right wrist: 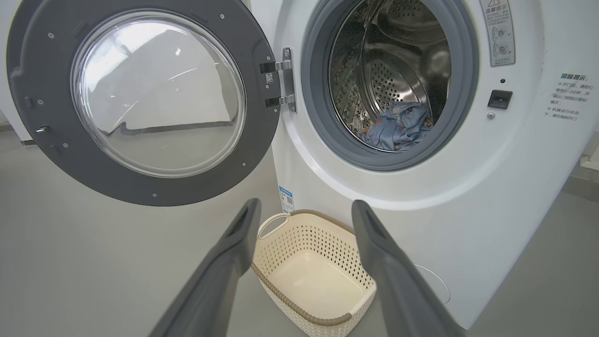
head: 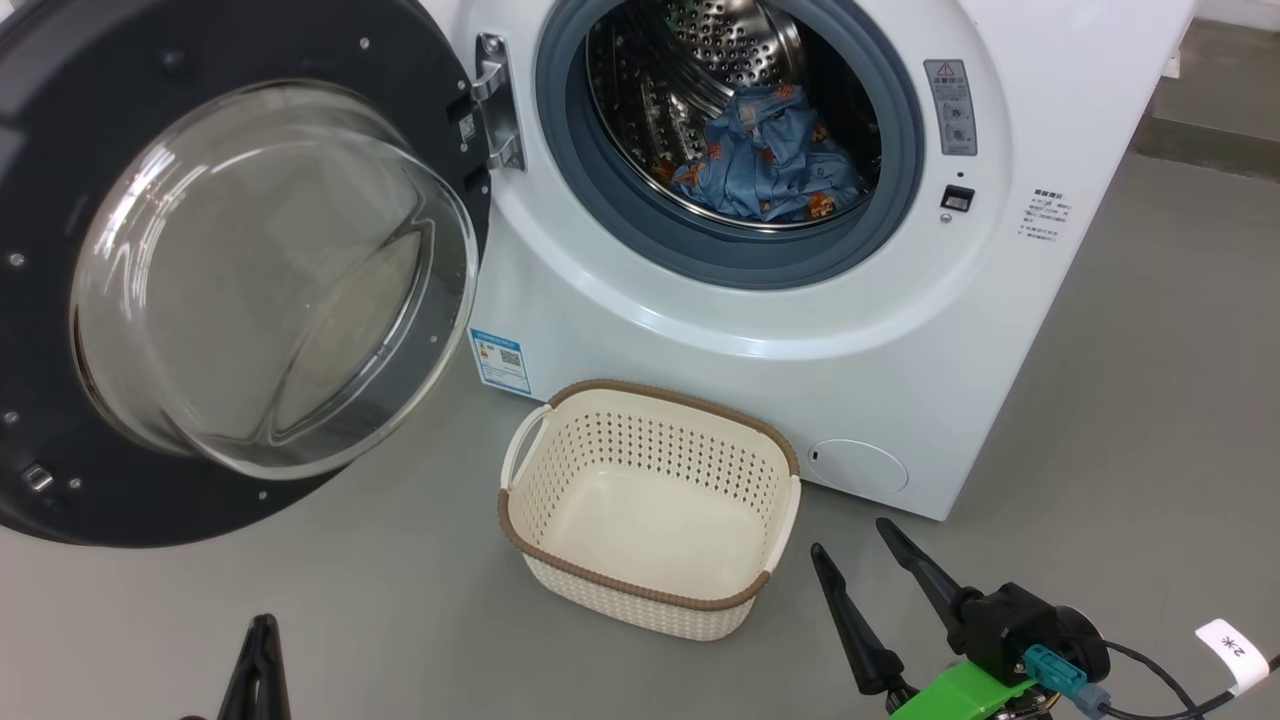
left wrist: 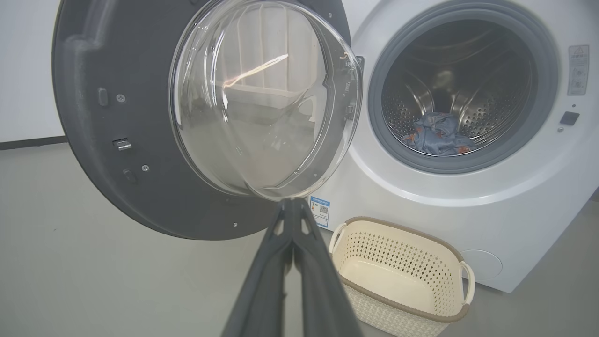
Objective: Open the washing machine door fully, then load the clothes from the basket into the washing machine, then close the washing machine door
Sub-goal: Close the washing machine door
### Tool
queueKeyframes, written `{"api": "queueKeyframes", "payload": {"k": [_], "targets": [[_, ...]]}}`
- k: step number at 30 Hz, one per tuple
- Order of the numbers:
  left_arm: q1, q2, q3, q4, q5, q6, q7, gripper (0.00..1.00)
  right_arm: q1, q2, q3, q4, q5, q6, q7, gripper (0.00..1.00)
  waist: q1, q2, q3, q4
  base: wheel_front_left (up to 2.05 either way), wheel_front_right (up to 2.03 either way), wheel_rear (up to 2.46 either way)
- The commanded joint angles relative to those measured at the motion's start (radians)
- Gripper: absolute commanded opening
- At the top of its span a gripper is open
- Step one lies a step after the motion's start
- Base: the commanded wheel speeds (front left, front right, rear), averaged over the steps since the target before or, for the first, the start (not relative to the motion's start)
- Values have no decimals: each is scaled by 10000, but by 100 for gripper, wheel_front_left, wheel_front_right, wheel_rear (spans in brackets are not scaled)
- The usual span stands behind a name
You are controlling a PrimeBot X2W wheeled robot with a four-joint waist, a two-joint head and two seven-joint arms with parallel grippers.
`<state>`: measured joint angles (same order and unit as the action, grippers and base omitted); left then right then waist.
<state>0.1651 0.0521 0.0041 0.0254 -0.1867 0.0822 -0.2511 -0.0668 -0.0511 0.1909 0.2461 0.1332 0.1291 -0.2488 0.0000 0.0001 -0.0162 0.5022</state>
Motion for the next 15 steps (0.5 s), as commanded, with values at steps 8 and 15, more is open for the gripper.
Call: {"api": "queueKeyframes", "payload": {"k": [8, 15], "targets": [[-265, 21, 567, -495, -293, -192, -107, 0, -264, 9, 195, -242, -28, 16, -115, 100, 0, -1, 57, 4, 0, 0, 0], [-523, 54, 1676, -1464, -715, -259, -107, 0, -268, 9, 131, -401, -181, 16, -36, 100, 0, -1, 305, 22, 0, 0, 0]]}}
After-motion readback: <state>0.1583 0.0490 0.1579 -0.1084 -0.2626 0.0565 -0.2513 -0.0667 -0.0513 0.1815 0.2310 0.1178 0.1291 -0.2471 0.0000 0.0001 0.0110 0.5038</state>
